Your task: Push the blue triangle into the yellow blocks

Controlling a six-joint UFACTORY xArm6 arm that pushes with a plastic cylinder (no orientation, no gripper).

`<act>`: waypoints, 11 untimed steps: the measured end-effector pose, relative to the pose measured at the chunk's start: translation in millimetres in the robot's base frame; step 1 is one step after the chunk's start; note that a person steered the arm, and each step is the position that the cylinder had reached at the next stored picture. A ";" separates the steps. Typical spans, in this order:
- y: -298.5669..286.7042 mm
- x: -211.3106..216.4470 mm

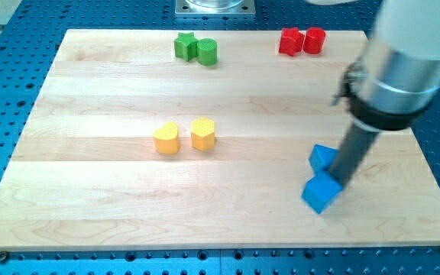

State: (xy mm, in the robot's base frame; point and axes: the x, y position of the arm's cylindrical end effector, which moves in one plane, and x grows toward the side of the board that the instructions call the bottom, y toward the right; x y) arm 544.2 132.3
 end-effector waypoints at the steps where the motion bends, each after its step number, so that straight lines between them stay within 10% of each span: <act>1: 2.2 -0.5; 2: 91.6 -9.4; 5: -68.3 -27.8; 11: -154.3 -62.6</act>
